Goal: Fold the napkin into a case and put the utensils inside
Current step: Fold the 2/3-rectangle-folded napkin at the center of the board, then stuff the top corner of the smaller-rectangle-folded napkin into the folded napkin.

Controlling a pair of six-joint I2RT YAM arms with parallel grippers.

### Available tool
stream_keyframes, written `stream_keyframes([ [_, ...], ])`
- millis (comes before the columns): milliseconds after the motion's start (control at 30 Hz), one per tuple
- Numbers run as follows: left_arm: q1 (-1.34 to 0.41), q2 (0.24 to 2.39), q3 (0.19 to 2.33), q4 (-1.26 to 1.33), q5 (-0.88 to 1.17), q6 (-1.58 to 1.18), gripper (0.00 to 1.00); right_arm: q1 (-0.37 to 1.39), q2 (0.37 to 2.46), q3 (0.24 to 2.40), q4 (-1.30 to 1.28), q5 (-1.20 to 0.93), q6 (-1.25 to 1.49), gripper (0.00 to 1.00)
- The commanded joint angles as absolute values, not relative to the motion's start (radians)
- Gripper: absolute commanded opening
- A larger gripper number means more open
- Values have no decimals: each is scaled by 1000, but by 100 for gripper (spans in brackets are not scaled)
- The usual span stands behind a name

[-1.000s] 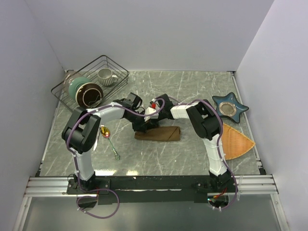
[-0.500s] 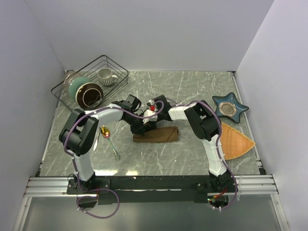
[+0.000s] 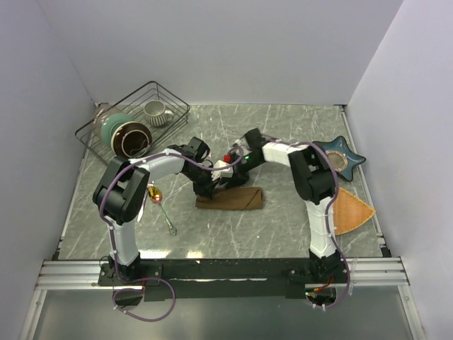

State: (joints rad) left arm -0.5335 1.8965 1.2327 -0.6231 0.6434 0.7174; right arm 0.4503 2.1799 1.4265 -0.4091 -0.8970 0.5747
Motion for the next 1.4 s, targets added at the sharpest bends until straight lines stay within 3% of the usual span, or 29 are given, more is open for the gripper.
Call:
stream_keyframes([
  [0, -529, 1943, 1265, -652, 655, 765, 7, 336, 2050, 1430, -627, -879, 378, 48],
  [267, -503, 1988, 1318, -745, 718, 837, 9, 327, 1953, 1376, -698, -838, 141, 59],
  [433, -497, 2017, 1335, -804, 727, 874, 9, 283, 1863, 1393, -772, -682, -26, 62],
  [733, -474, 2144, 1462, -916, 755, 868, 10, 222, 1456, 1217, -489, -483, -297, 69],
  [900, -450, 2230, 1555, -983, 779, 850, 10, 254, 1197, 976, -180, -477, -428, 89],
  [1000, -445, 2266, 1600, -1014, 781, 850, 11, 291, 1176, 991, -346, -681, -615, 96],
  [1067, -445, 2290, 1629, -1029, 779, 854, 11, 352, 1239, 1028, -455, -709, -753, 93],
  [1167, -443, 2316, 1658, -1054, 779, 850, 11, 498, 1374, 1106, -525, -612, -735, 84],
  [1300, -442, 2335, 1680, -1071, 781, 847, 11, 598, 1503, 1163, -405, -583, -680, 66],
  [1367, -442, 2339, 1684, -1072, 782, 844, 11, 650, 1552, 1157, -336, -548, -683, 62],
])
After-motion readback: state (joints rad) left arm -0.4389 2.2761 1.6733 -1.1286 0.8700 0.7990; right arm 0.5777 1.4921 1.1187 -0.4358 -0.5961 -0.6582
